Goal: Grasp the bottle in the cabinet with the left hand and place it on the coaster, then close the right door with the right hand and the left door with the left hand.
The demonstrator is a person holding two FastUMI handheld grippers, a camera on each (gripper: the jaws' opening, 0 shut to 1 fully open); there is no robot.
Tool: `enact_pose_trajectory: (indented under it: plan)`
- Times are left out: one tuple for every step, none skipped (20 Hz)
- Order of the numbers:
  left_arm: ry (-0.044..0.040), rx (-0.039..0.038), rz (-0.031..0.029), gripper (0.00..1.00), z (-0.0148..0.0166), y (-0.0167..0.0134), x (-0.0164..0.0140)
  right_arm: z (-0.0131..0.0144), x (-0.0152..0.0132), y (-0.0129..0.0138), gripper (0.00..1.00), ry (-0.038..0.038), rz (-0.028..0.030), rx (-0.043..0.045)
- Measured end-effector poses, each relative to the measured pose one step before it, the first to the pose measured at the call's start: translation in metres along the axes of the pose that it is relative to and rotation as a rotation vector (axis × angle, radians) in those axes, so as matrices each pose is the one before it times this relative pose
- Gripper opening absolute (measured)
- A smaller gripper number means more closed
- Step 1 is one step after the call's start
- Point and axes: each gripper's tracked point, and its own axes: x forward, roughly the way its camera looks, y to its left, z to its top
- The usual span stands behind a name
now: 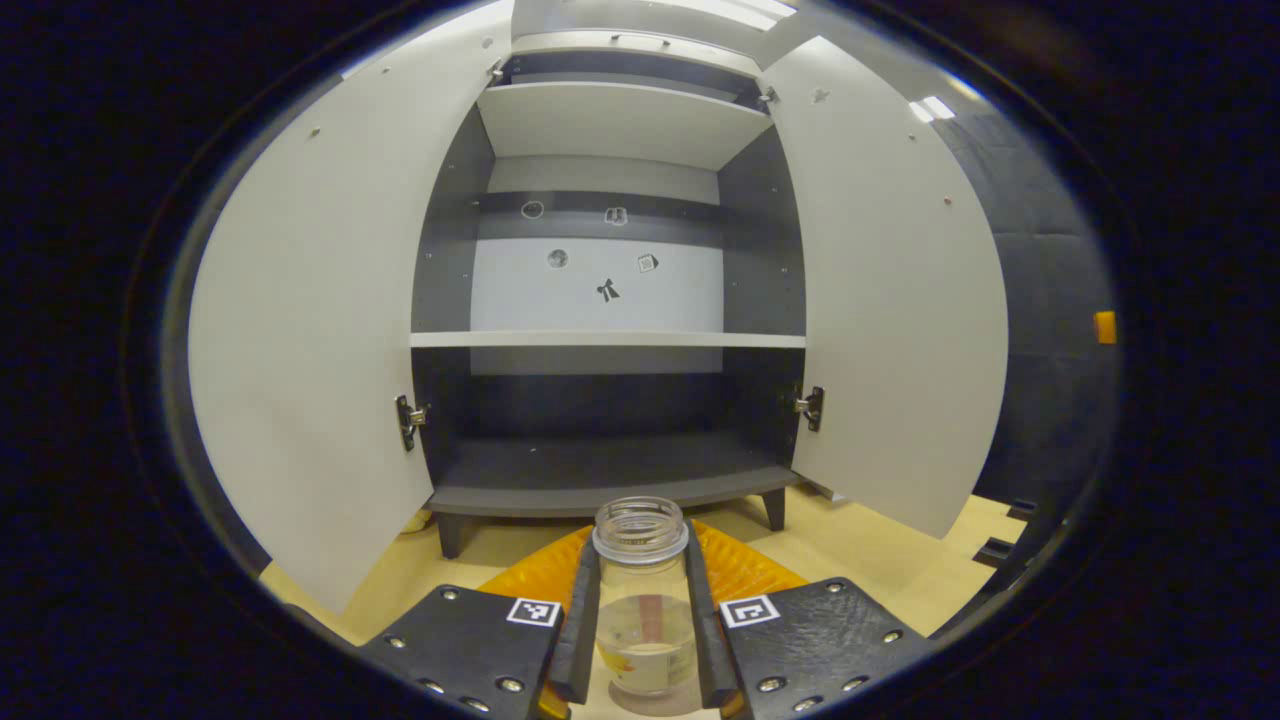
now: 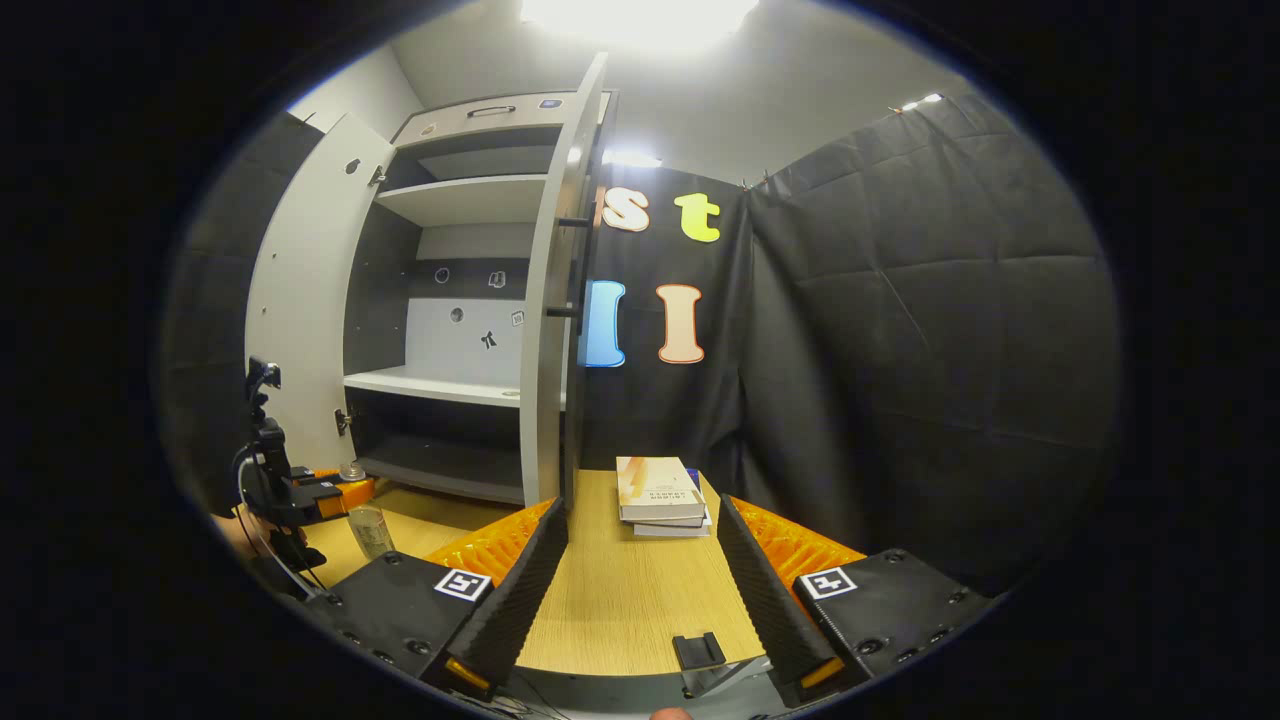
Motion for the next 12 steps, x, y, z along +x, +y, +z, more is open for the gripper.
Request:
enact_pose_trajectory:
  plan:
    - [0.00881,-0.00380,-0.00581,0.43,-0.00765,-0.00041,-0.00037,-0.00174,0.00003,-0.00034,0.92,0.00676,0.00517,-0.00380]
    - [0.00694,-0.00987,-0.00262,0.43,-0.00652,-0.00088,0.00129,-0.00050,-0.00015,0.00038,0.96,0.00508,0.00632,-0.00158]
    - [0.00243,-0.01112,-0.00291,0.43,-0.00446,-0.00163,0.00105,-0.00046,-0.00024,0.00031,0.96,0.00197,0.00696,-0.00052]
    - [0.00378,-0.00619,0.00283,0.43,-0.00664,-0.00092,-0.00258,0.00083,-0.00036,0.00082,0.92,-0.00015,0.00703,-0.00032]
    - [0.00151,-0.00106,0.00526,0.43,-0.00552,-0.00003,-0.00104,-0.00003,-0.00091,-0.00005,0.92,-0.00017,0.00640,-0.00218]
    - [0.00278,-0.00253,0.00297,0.43,-0.00481,0.00004,0.00060,0.00006,0.00020,0.00102,0.93,0.00077,0.00346,-0.00346]
    - [-0.01169,-0.00733,-0.00138,0.43,0.00119,-0.00088,-0.00011,-0.00160,0.00021,0.00003,0.92,0.00323,0.00325,-0.00308]
    - [-0.01368,-0.00138,-0.00068,0.43,0.00127,-0.00191,-0.00187,-0.00211,0.00121,0.00203,0.92,0.00478,0.00275,-0.00063]
    - [0.00792,0.00301,0.00082,0.43,-0.00137,-0.00076,-0.00050,-0.00264,0.00209,0.00084,0.92,0.00517,0.00407,0.00210]
    - [0.00920,-0.00317,-0.00127,0.43,-0.00332,-0.00116,-0.00056,-0.00080,0.00084,0.00025,0.93,0.00393,0.00241,0.00209]
    - [0.00725,-0.00524,-0.00248,0.43,-0.00073,-0.00130,-0.00062,-0.00021,-0.00075,-0.00039,0.93,0.00123,0.00133,0.00266]
    - [0.00451,-0.00417,0.00126,0.43,-0.00061,-0.00236,-0.00239,0.00119,-0.00007,-0.00040,0.96,-0.00088,0.00031,0.00307]
